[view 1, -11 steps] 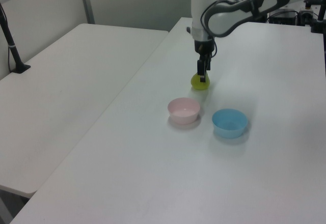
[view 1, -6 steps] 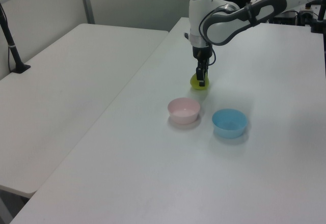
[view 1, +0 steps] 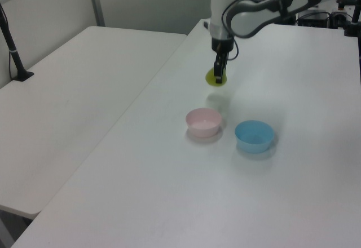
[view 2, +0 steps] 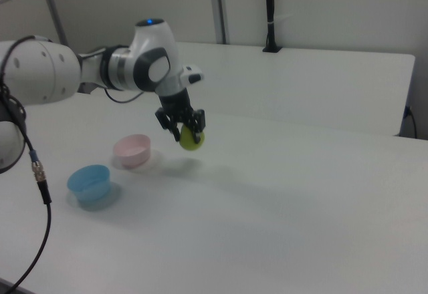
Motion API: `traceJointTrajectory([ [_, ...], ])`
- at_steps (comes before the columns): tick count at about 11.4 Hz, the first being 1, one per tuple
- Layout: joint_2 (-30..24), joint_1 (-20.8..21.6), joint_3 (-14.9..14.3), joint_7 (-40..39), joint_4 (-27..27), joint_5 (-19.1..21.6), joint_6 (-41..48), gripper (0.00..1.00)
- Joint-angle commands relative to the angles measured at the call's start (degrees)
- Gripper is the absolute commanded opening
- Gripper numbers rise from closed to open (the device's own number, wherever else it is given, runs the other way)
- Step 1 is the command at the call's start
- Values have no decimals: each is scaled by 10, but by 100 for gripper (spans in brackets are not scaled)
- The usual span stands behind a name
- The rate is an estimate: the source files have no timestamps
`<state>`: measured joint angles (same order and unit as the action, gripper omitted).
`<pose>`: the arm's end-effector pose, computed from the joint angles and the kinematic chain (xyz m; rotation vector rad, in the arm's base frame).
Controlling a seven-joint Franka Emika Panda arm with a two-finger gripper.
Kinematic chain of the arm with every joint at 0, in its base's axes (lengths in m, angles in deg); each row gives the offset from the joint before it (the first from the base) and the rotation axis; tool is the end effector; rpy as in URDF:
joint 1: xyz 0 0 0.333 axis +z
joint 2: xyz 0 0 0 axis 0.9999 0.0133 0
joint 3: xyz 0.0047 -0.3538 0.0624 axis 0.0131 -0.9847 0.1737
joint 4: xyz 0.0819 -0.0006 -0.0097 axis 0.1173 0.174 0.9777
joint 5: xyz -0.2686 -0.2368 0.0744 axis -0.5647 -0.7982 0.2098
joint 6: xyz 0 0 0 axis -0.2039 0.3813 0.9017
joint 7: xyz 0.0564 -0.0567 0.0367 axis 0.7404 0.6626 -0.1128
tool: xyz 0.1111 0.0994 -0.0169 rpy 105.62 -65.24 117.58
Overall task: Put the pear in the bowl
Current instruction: 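Lift the pear and carry it over the pink bowl, then lower the pear into the pink bowl and open the gripper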
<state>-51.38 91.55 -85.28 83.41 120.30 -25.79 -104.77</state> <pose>0.7054 0.0013 0.4013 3.0579 0.2039 0.1336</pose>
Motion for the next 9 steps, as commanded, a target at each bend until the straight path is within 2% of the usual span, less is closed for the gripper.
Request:
traceJointTrajectory([
  [1, -44, 39, -6, 11, 22, 1, 16, 9],
  [4, -39, 89, -7, 33, 18, 0, 6, 11],
  [7, -27, 143, -9, 73, 6, 0, 6, 18],
  [9, -1, 206, -52, 96, 4, 0, 4, 21],
])
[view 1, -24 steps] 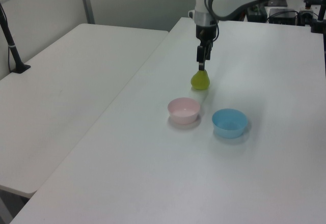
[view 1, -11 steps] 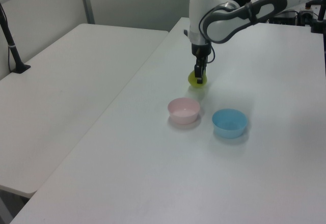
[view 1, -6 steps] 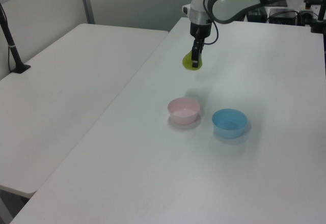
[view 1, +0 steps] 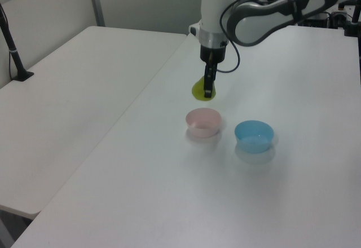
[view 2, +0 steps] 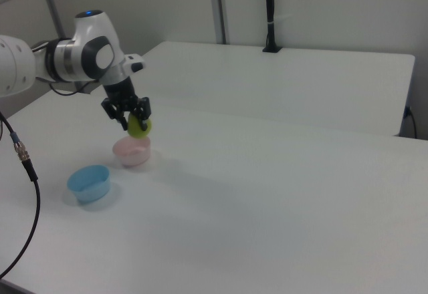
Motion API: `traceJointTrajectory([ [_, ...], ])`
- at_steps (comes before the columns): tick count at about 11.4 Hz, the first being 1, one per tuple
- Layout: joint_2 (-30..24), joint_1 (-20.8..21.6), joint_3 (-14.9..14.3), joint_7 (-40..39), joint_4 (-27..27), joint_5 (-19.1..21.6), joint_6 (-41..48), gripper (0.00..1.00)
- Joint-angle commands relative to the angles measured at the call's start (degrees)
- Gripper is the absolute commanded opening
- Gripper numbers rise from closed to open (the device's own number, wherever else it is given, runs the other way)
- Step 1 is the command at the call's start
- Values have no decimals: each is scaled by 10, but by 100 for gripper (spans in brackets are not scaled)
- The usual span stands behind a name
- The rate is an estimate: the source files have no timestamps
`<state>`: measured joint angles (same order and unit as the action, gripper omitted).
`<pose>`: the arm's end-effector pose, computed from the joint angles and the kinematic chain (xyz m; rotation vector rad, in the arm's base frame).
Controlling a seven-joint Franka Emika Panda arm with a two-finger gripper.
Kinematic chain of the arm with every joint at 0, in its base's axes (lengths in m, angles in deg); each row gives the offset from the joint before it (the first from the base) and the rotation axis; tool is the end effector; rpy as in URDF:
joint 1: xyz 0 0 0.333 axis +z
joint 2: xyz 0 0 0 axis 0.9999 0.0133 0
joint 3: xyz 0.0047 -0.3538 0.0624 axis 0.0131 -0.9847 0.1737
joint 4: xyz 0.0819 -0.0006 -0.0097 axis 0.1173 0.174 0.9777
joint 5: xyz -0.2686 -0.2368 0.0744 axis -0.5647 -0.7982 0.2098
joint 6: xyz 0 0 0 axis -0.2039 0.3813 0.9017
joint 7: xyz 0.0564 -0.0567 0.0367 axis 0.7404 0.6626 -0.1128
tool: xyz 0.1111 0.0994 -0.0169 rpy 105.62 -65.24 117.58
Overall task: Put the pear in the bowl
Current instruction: 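Lower the pear into the pink bowl and open the gripper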
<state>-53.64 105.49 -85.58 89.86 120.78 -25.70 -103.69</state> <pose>0.6778 0.1661 0.4232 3.0552 0.3944 0.1710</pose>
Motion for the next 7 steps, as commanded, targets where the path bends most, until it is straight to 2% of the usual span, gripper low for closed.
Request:
traceJointTrajectory([
  [1, 32, 83, -54, 41, -6, -1, -7, 22],
  [3, 50, 91, -55, 59, -7, -1, -11, 25],
  [5, 68, 90, -55, 70, -7, -2, -60, 41],
  [7, 54, 86, -55, 66, -6, -6, -57, 100],
])
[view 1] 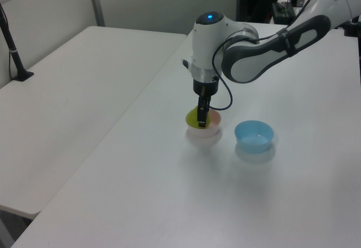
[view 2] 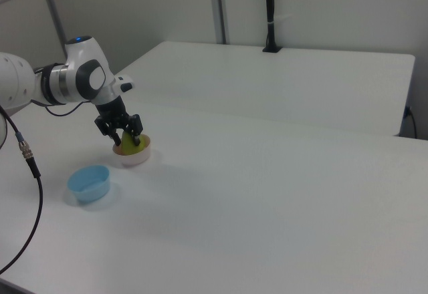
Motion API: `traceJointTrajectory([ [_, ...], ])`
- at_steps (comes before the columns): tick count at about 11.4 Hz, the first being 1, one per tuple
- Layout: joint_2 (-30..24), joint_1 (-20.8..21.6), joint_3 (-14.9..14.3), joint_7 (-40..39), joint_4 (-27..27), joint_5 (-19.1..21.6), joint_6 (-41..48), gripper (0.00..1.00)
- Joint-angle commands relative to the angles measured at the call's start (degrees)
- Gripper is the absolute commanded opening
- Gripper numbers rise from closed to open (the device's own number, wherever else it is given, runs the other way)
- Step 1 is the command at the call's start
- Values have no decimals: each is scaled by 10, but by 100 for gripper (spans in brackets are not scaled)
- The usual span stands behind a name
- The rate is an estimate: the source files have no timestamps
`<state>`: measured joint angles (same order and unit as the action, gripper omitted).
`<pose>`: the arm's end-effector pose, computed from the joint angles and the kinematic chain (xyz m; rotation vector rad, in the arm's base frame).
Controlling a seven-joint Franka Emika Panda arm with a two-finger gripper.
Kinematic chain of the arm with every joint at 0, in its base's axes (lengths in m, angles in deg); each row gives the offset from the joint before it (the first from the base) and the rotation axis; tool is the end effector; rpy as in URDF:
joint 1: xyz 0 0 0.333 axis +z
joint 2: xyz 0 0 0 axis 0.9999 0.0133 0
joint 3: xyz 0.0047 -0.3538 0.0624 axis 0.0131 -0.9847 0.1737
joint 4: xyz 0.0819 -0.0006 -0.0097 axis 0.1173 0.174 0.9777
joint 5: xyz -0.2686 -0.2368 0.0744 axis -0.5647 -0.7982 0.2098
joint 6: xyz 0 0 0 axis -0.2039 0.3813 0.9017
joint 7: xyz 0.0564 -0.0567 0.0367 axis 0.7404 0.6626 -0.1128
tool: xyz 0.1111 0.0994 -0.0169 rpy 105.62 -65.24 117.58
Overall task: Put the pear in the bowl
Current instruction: 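Lower the pear into the pink bowl and open the gripper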
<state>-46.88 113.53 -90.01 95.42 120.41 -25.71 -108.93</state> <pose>0.6823 0.2254 0.3541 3.0213 0.3713 0.1637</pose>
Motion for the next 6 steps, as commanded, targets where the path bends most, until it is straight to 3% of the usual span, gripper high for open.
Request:
traceJointTrajectory([
  [1, -25, 3, -10, 12, -2, -5, -4, 100],
  [2, -46, -3, -9, 14, 1, -2, -2, 100],
  [4, -107, -46, -2, 12, -1, 2, 83, 100],
  [6, -178, -121, 37, 8, 1, -1, 171, 100],
])
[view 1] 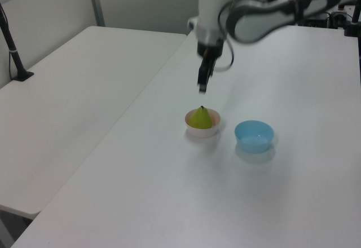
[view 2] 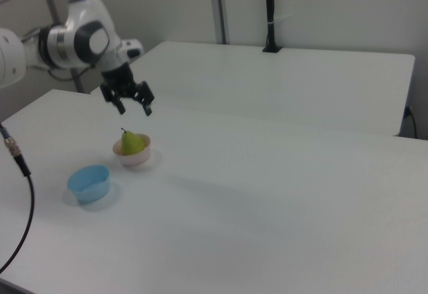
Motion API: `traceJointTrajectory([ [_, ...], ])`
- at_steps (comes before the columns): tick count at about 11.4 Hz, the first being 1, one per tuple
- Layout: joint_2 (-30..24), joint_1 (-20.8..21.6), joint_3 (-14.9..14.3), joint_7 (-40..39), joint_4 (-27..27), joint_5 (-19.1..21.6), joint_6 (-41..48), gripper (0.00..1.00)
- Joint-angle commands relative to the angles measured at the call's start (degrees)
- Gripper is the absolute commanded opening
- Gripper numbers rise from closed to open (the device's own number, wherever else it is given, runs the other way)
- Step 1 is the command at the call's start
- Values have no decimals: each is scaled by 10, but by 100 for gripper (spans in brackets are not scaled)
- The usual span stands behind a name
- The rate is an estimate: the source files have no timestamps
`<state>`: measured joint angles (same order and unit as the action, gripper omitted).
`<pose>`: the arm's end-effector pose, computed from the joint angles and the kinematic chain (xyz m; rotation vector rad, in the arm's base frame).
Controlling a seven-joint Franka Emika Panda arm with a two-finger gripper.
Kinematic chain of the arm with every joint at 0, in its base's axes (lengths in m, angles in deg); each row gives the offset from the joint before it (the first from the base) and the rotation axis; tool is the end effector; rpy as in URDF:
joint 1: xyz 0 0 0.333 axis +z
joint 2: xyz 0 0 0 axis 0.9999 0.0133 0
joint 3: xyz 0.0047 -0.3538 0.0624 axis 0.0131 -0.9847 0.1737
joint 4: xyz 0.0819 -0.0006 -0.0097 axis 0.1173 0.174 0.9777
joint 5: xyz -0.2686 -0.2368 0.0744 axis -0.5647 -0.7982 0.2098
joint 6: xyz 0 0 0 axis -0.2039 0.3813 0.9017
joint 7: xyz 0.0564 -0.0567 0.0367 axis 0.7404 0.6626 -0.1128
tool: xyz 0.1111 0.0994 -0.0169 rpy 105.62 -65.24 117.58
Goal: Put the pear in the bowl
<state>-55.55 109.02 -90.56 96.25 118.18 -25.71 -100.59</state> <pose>0.6763 0.1577 0.4640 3.0455 0.1922 0.2238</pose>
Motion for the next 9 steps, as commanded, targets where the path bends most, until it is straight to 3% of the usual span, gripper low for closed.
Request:
traceJointTrajectory([
  [1, -120, -129, 61, -10, 23, 0, 116, 100],
  [4, -169, -203, 64, -91, 38, 2, 152, 100],
  [9, -182, -219, 50, -99, 64, -1, 153, 100],
])
